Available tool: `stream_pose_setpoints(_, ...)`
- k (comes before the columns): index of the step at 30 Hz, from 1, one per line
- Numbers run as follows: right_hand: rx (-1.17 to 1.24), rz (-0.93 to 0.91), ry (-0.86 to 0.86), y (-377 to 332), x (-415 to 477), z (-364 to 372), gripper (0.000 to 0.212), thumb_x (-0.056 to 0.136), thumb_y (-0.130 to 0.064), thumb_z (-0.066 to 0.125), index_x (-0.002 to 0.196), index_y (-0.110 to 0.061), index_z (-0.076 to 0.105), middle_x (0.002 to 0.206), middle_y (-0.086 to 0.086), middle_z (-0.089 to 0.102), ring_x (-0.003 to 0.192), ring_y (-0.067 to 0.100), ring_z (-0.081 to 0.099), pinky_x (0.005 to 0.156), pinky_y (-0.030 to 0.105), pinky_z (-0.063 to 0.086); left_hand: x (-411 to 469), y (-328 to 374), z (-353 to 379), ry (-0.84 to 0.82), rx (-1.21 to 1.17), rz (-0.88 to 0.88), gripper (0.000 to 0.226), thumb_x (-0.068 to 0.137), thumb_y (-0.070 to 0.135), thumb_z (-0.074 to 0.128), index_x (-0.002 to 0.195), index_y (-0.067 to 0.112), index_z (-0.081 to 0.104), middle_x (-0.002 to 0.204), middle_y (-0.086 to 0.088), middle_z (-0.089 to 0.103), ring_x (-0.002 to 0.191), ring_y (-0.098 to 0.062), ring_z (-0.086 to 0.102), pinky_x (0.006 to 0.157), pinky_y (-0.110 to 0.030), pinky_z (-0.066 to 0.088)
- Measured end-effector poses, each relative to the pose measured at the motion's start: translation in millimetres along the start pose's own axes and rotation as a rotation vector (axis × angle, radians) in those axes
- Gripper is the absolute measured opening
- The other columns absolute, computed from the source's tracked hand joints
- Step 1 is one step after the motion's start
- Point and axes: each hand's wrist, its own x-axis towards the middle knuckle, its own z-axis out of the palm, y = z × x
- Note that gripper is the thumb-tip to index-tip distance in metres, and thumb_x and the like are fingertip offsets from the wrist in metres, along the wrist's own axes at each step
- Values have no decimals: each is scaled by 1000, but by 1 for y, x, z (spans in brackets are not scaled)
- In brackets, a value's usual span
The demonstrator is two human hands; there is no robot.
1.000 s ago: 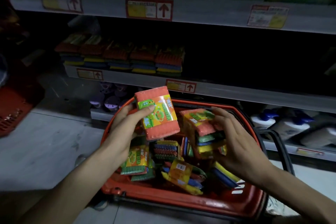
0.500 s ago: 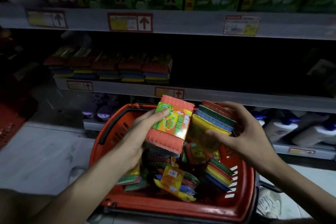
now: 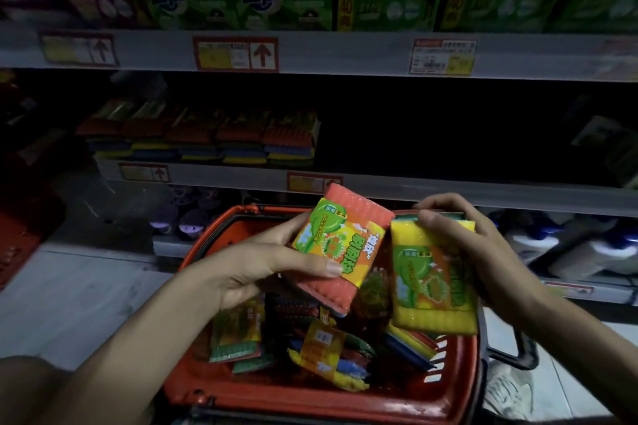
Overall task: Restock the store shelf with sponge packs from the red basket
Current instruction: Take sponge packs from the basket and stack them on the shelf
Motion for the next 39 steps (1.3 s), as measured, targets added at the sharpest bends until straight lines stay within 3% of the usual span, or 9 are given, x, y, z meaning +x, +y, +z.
stream_pose_setpoints(6, -222, -3, -283, -28, -1, -29, 61, 74, -42, 77, 133, -50, 61, 137, -19, 63, 116, 19, 70, 88, 47, 62, -4, 6, -14, 45, 135, 77, 83, 66, 13, 95, 136, 44, 62, 134, 7, 69, 119, -16, 69, 103, -47, 56)
stream_pose_setpoints(9, -226, 33, -446, -35, -4, -29, 62, 71, -40, 79, 129, -54, 62, 130, -10, 70, 105, 22, 75, 79, 36, 63, -6, 7, -19, 47, 155, 130, 73, 64, 17, 93, 129, 33, 63, 128, 3, 72, 114, -20, 72, 96, -41, 58)
stream_pose_setpoints(12, -229, 54, -554, -38, -10, -17, 64, 61, -45, 76, 122, -57, 63, 112, -27, 73, 91, 4, 75, 69, 15, 57, -2, 5, -19, 149, 107, 180, 67, 54, 33, 95, 115, 34, 68, 123, -1, 71, 107, -24, 74, 88, -38, 59)
stream_pose_setpoints(18, -274, 45, -448, -25, -13, -4, 65, 75, -29, 78, 132, -52, 55, 121, -35, 66, 113, -9, 63, 84, 8, 49, 19, -4, 0, 486, -159, 211, 76, 43, 45, 94, 109, 17, 70, 113, -19, 74, 86, -22, 74, 72, -35, 57)
stream_pose_setpoints(23, -373, 97, -379, -10, -10, 4, 67, 71, -43, 82, 133, -42, 57, 120, -26, 70, 112, -5, 65, 87, 16, 52, 24, -16, 29, 680, -338, 202, 54, 72, 45, 88, 106, 9, 66, 94, -9, 77, 76, -16, 72, 71, -35, 53)
stream_pose_setpoints(27, -424, 128, -354, 1, -7, 10, 70, 68, -55, 83, 131, -42, 57, 115, -28, 69, 107, -6, 66, 88, 20, 54, 27, -18, 41, 589, -311, 173, 42, 76, 49, 83, 112, 32, 69, 111, 0, 75, 98, -16, 72, 92, -44, 56)
stream_pose_setpoints(32, -313, 157, -230, 3, -3, 7, 55, 67, -44, 90, 113, -42, 60, 102, -16, 76, 95, 13, 75, 82, 36, 60, 29, -7, 40, 359, -169, 97, 97, 64, 19, 97, 132, 66, 48, 122, 13, 72, 117, -21, 67, 104, -63, 48)
stream_pose_setpoints(36, -260, 140, -238, 1, -4, 7, 48, 71, -38, 82, 112, -47, 58, 93, -36, 71, 88, 1, 73, 74, 22, 59, 34, 0, 35, 387, -168, 112, 117, 56, 14, 100, 141, 66, 38, 126, 9, 69, 114, -21, 69, 105, -57, 50)
stream_pose_setpoints(39, -250, 124, -172, -1, -2, 7, 52, 78, -32, 84, 124, -43, 61, 101, -33, 71, 87, 0, 74, 69, 20, 59, 42, 5, 31, 484, -203, 199, 104, 63, 20, 97, 145, 38, 37, 119, 6, 75, 107, -16, 71, 93, -38, 54)
